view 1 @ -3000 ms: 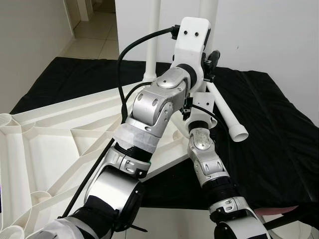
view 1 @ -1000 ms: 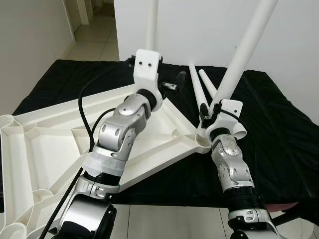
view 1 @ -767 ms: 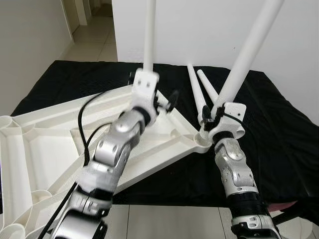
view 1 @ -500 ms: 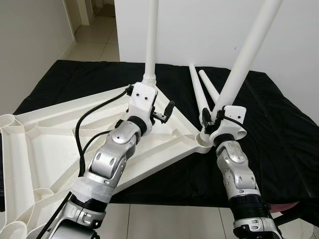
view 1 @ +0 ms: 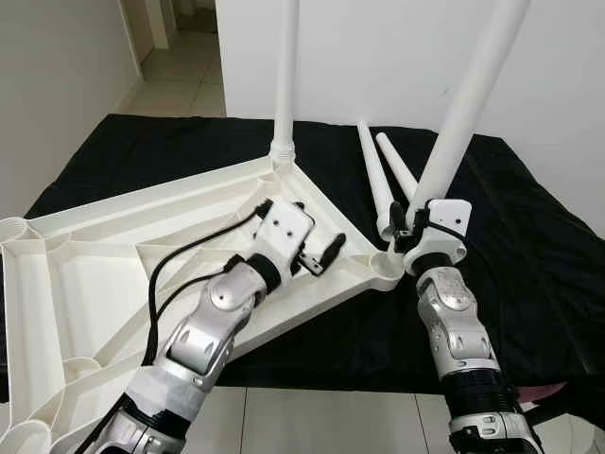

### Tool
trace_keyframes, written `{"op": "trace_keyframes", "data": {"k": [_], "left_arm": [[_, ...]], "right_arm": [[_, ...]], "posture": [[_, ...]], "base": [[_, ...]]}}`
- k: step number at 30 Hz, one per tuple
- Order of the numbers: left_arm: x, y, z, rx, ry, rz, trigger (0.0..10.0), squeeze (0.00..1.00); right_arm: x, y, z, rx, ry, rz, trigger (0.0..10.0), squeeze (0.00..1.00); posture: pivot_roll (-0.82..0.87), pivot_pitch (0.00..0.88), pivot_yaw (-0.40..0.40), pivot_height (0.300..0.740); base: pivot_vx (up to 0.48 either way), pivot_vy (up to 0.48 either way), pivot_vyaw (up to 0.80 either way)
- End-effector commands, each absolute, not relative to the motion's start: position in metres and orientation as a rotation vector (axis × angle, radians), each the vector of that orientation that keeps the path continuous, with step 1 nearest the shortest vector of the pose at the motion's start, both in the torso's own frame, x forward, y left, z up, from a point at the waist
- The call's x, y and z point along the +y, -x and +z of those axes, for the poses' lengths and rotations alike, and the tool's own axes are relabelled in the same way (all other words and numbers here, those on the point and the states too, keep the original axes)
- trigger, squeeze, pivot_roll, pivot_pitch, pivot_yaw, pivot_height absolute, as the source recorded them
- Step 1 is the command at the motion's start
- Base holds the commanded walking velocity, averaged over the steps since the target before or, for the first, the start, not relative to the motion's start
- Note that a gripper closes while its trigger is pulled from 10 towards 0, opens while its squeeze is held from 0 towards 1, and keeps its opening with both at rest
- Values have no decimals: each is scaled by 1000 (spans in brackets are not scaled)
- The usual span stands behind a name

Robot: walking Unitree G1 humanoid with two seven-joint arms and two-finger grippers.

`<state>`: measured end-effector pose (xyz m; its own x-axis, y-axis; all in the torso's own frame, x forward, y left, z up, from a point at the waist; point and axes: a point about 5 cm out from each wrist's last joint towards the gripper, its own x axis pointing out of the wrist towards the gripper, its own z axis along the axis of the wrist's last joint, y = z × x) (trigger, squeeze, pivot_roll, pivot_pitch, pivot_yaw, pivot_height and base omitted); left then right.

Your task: Building children table

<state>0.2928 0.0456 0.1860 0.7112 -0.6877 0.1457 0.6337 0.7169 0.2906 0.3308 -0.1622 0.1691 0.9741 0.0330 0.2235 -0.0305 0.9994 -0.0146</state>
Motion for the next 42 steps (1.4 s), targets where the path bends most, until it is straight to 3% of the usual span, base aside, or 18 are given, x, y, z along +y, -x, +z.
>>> {"op": "trace_keyframes", "data": {"k": [1,16,24,42], "left_arm": [[43,-290,178,-246,-256,-765,10000,0],[38,-276,158,-154,-278,-926,10000,0],[29,-264,162,-87,-154,-1040,10000,0],[29,-262,174,-80,-160,-1058,10000,0]], "right_arm": [[-163,-332,169,-233,-7,30,10000,0],[-163,-335,166,-232,6,68,10000,0],[-159,-334,147,-191,13,164,10000,0],[-156,-338,119,-108,114,307,10000,0]], "posture": [[-38,0,-36,740],[-28,0,-41,740],[-18,0,-40,740],[-7,0,-47,740]], "base": [[0,0,0],[0,0,0],[0,0,0],[0,0,0]]}}
